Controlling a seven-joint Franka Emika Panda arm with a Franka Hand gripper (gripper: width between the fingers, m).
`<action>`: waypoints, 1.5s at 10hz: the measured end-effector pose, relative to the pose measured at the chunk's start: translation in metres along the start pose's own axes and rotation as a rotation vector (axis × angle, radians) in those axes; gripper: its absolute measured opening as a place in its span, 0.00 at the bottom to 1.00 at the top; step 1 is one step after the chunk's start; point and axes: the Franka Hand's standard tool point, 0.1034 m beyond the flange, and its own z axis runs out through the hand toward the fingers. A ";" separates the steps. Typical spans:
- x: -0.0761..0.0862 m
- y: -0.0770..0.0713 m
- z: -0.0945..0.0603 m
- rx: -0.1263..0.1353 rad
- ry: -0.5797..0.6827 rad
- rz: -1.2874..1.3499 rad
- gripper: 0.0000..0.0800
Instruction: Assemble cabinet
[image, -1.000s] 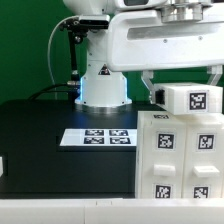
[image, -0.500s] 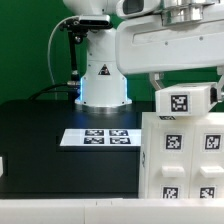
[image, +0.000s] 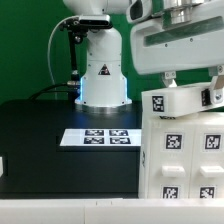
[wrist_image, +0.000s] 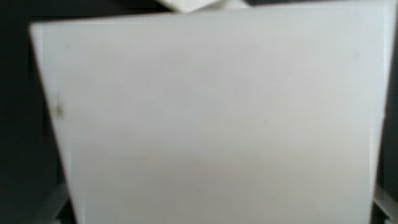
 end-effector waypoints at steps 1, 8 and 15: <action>0.000 -0.001 0.000 0.014 -0.002 0.079 0.69; -0.005 0.003 -0.033 -0.072 -0.060 -0.077 0.99; -0.011 -0.001 -0.037 -0.085 -0.146 -0.877 1.00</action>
Offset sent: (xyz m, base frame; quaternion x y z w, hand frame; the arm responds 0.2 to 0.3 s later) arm 0.0000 0.0000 0.0000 0.0000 0.0000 0.0000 1.0000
